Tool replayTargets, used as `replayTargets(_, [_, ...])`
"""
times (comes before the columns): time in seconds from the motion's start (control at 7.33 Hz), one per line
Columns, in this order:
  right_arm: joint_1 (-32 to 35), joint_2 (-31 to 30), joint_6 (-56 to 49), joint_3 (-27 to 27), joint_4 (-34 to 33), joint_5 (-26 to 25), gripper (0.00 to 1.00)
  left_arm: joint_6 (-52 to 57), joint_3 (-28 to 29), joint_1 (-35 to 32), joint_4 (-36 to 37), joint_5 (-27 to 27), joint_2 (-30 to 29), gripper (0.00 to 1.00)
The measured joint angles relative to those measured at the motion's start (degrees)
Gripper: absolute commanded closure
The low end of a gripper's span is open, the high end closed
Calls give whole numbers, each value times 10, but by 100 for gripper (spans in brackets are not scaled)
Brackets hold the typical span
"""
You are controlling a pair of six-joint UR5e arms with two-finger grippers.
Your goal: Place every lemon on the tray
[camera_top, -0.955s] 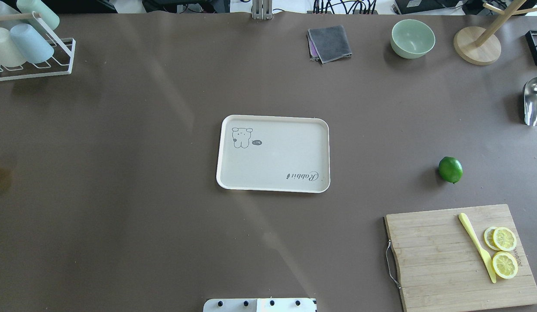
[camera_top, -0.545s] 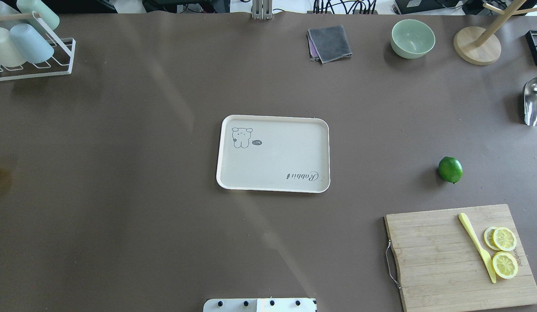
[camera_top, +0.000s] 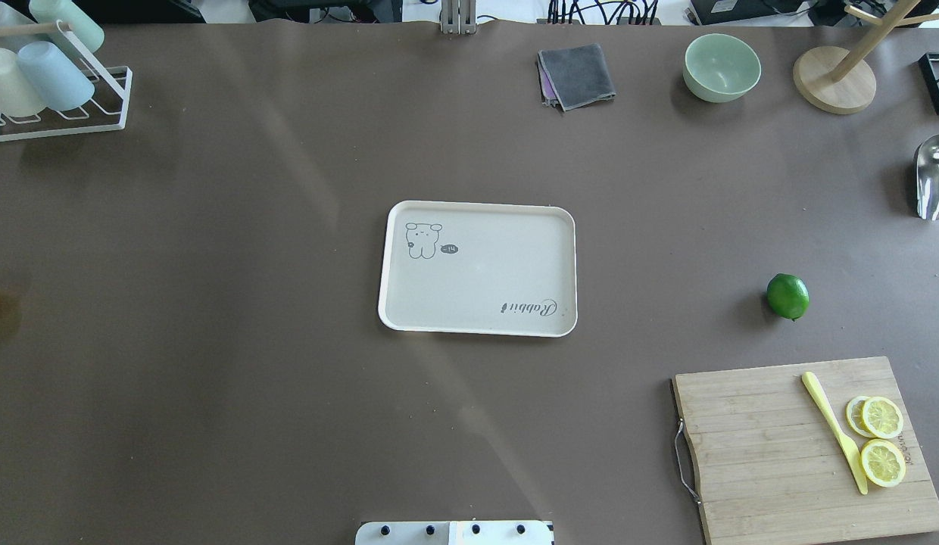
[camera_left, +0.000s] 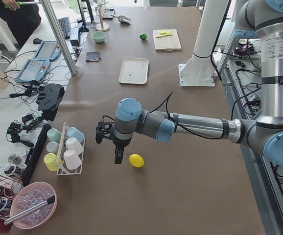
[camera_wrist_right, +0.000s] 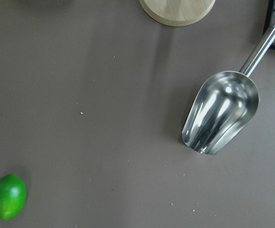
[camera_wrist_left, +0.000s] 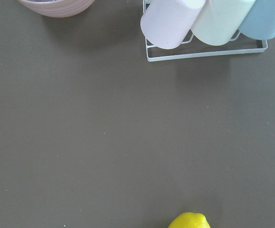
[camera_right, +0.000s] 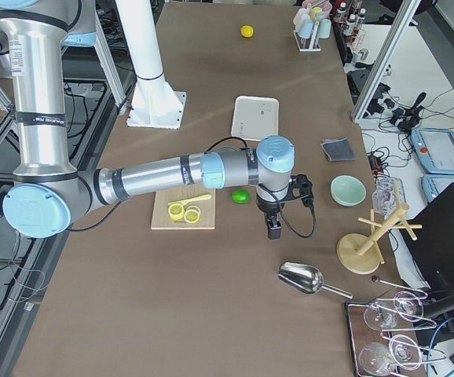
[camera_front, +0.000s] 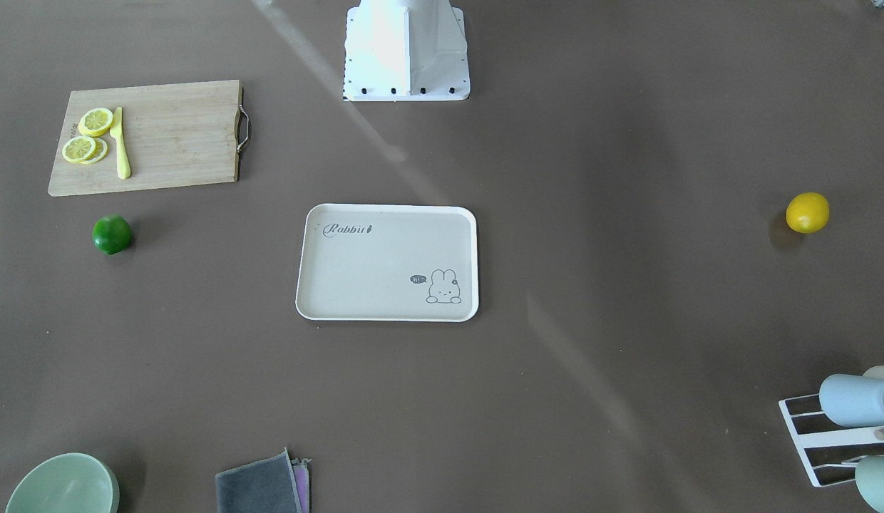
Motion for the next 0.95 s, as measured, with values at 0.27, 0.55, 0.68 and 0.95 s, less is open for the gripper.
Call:
replayTargets(0.27, [-37,3,0,-8,31,16,0,-2,53,3,-68,-1,-25,2])
replayTargets(0.55, [-55,-2,0,-51,130,32,0,-1,83,6,-106,-2,-41,2])
replayTargets(0.68, [-65,-4,14,-74,188,40,0,1,87,11,-120,-2,-43,2])
replayTargets(0.95, [-109,0,104,-88,261,45,0,3,87,49,-146,-3,-44,2])
